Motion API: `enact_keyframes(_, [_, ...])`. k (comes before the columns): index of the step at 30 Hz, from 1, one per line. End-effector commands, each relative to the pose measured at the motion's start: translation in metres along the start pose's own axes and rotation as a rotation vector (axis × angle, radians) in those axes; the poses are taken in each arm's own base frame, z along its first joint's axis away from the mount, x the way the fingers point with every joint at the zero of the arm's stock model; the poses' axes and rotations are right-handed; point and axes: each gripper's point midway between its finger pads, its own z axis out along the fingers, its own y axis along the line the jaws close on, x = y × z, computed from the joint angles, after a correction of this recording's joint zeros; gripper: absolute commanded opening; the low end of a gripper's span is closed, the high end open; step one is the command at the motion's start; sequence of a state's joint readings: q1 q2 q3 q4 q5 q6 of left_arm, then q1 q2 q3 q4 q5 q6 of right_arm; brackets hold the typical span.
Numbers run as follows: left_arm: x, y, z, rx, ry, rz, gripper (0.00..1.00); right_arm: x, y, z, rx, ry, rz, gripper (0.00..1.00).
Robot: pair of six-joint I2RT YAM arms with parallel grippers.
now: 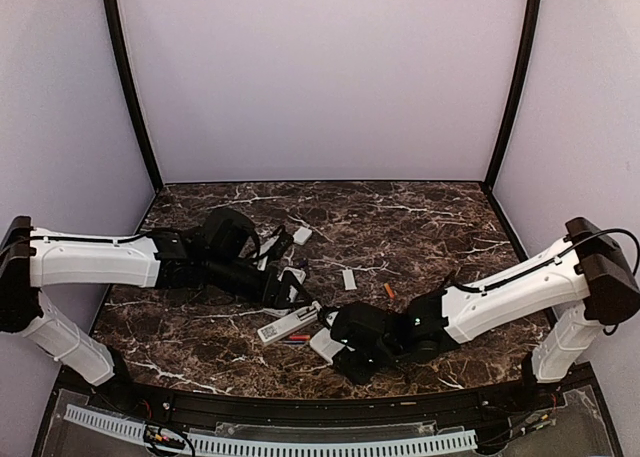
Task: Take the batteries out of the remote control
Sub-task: Pick up the remote control from the center of the board, then remove the battery cover from the remote control.
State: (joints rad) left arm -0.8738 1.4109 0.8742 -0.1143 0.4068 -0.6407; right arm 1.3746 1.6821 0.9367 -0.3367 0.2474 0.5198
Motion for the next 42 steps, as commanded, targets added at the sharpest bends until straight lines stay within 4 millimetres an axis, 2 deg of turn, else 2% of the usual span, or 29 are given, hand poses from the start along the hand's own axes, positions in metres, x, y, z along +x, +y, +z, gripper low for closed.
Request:
enact_keyframes(1, [0.016, -0.010, 0.019, 0.064, 0.081, -0.008, 0.74, -0.027, 0.013, -0.027, -0.078, -0.131, -0.011, 0.26])
enact_keyframes(4, [0.024, -0.010, 0.036, 0.061, 0.139, -0.006, 0.74, -0.033, 0.015, -0.035, -0.093, -0.160, -0.020, 0.25])
enact_keyframes(9, [0.026, -0.012, 0.049, 0.062, 0.177, 0.007, 0.73, -0.035, 0.017, -0.038, -0.090, -0.167, -0.031, 0.25])
enact_keyframes(11, [0.028, -0.012, 0.052, 0.059, 0.189, 0.009, 0.70, -0.035, 0.015, -0.038, -0.084, -0.168, -0.029, 0.24])
enact_keyframes(14, [0.033, -0.006, 0.053, 0.040, 0.205, 0.008, 0.59, -0.035, 0.015, -0.039, -0.080, -0.170, -0.030, 0.24])
enact_keyframes(17, [0.038, -0.001, 0.052, 0.022, 0.216, 0.005, 0.46, -0.036, 0.013, -0.041, -0.076, -0.176, -0.028, 0.24])
enact_keyframes(19, [0.041, 0.002, 0.051, 0.016, 0.223, 0.001, 0.41, -0.037, 0.012, -0.043, -0.073, -0.181, -0.030, 0.24])
enact_keyframes(29, [0.042, 0.012, 0.041, -0.048, 0.198, 0.012, 0.29, -0.035, 0.008, -0.048, -0.068, -0.188, -0.024, 0.23])
enact_keyframes(35, [0.043, 0.007, 0.040, -0.015, 0.198, -0.002, 0.20, -0.032, 0.007, -0.048, -0.070, -0.185, -0.014, 0.23])
enact_keyframes(38, [0.041, 0.000, 0.041, 0.030, 0.191, -0.021, 0.12, -0.031, 0.007, -0.047, -0.068, -0.183, -0.012, 0.22])
enact_keyframes(42, [0.039, 0.000, 0.036, 0.066, 0.180, -0.062, 0.05, -0.027, 0.005, -0.044, -0.060, -0.172, -0.007, 0.21])
